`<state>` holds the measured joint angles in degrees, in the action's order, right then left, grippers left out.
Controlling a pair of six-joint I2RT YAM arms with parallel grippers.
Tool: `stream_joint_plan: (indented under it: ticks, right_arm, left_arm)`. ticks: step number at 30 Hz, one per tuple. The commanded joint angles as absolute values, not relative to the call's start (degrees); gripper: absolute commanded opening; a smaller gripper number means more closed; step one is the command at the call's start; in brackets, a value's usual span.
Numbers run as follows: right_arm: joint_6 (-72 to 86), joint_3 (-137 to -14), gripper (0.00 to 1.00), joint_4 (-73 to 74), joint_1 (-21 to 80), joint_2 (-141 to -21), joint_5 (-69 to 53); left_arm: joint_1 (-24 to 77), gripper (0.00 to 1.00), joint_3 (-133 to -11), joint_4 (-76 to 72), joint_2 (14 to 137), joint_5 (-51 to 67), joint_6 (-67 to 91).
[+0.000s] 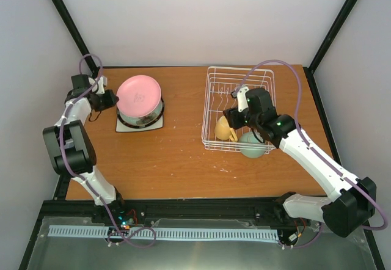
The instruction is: Load the mixed dishes into the dish rack
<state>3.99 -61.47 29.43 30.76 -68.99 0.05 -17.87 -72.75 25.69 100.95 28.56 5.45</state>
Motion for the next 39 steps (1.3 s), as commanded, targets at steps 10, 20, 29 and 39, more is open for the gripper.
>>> stream_joint_plan:
  ticks: [10, 20, 29, 39]
  right_arm:
    - [15.98, -68.90, 0.78, 12.67, 30.50, -78.70, -43.80]
    - [18.87, -74.20, 0.84, 11.40, 30.50, -85.09, -51.47]
    - [25.30, -75.32, 0.84, 3.73, 30.80, -87.95, -52.94]
    - [26.52, -77.51, 0.77, 0.41, 31.81, -92.19, -53.56]
  left_arm:
    - [-5.47, 0.01, -65.33, 18.44, 78.02, 30.98, 12.91]
    - [-0.18, 0.01, -62.54, 20.13, 67.75, 29.99, 15.32]
    - [0.26, 0.01, -60.67, 18.65, 65.56, 33.88, 17.87]
    - [0.91, 0.00, -57.53, 15.39, 63.46, 38.05, 22.26]
